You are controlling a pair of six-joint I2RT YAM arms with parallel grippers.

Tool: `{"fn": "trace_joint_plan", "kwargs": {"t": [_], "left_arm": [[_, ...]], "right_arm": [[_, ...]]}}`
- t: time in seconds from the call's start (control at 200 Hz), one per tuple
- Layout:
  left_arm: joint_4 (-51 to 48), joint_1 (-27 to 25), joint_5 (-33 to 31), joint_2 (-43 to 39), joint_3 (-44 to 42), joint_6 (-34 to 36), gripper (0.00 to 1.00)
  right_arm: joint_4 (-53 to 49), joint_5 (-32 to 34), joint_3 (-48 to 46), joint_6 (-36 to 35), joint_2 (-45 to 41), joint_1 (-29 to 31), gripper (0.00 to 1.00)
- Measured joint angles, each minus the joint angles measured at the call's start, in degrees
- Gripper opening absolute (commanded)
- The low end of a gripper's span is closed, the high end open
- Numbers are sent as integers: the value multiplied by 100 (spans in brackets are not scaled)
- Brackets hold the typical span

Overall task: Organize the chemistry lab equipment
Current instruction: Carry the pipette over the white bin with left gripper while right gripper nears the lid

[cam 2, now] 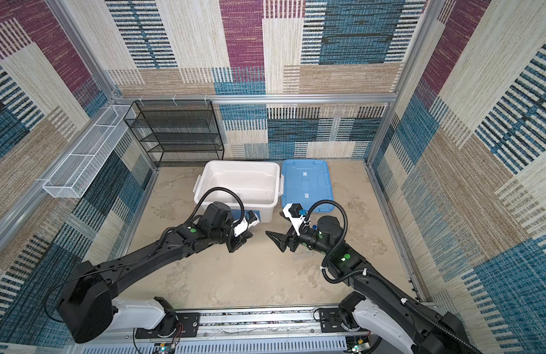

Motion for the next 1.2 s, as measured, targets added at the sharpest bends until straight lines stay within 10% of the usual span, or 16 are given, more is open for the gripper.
{"fn": "trace_joint_plan", "kwargs": {"t": [0.481, 1.202], "left_arm": [[378, 323, 177, 155, 2074, -2092, 5], [787, 970, 560, 2826, 4354, -4039, 3]], "right_arm": [[-566, 278, 2070, 96, 1029, -339, 89], [-1523, -116, 4199, 358, 2938, -1226, 89]]}}
